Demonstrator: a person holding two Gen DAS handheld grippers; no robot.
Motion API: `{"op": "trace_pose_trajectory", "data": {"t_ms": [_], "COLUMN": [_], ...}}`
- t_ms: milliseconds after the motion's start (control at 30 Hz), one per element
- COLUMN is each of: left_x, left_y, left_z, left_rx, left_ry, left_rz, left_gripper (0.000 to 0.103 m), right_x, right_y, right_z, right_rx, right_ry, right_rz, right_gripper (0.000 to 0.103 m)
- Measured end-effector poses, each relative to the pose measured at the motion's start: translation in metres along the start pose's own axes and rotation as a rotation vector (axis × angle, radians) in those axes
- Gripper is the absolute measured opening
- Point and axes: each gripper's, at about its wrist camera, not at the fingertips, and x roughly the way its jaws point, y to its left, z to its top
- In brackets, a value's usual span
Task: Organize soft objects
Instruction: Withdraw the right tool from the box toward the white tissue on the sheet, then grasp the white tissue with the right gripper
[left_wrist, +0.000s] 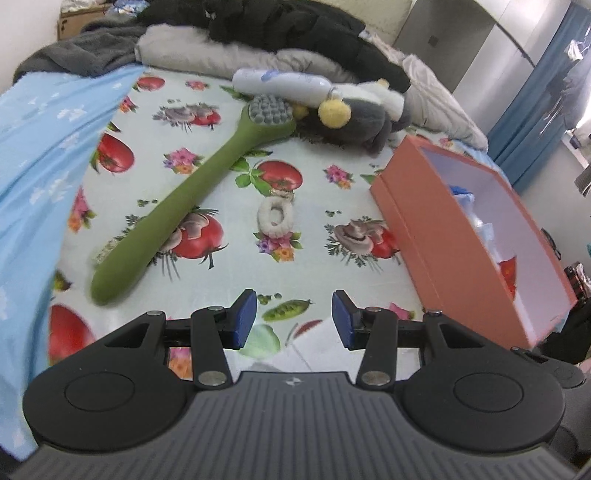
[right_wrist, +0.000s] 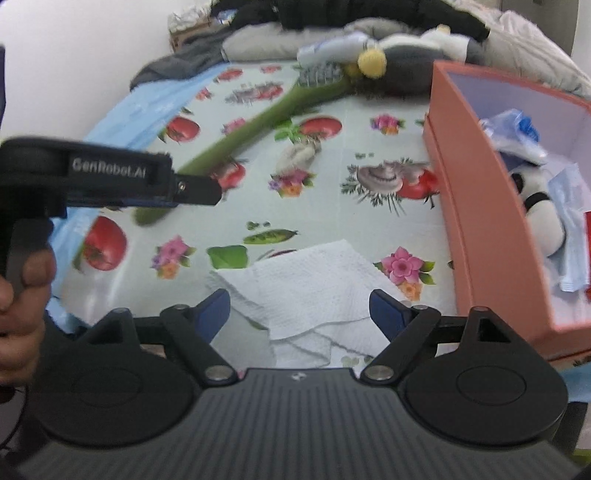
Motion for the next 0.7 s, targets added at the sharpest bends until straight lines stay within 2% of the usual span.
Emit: {"op": "trace_pose_trajectory", "data": {"t_ms": [267, 433, 500, 600, 700], "left_x": [0.074, 0.104, 0.113, 0.126, 0.137], "left_y": [0.015, 0.022, 0.025, 0.028, 0.029], "left_z": [0.018, 0.028, 0.034, 0.042, 0.05], "left_rx": [-0.008, -0.01, -0.017, -0.024, -0.018], "left_ry": [0.067, 0.08, 0.083, 0.081, 0.077], "left_rz": [-0.007, -0.014, -0.009, -0.01, -0.014], "left_gripper": [0.051, 0.051, 0.051, 0.051, 0.051], "right_x": [0.056, 0.066, 0.068, 0.07, 0.072], "right_y": [-0.008, -0.003, -0.001, -0.001, -0.004], "right_z": [-0.004, -0.006, -0.004, 0.002, 0.011], "right_rx": [-0.016, -0.076, -0.09, -0.099, -0.08], "right_ry": [0.083, 0.078, 0.07, 0.063, 0.057], "right_rz": [-0.036, -0.062, -0.066, -0.058, -0.055], "right_gripper": [0.083, 0.082, 0.077, 0.061, 0.04]}}
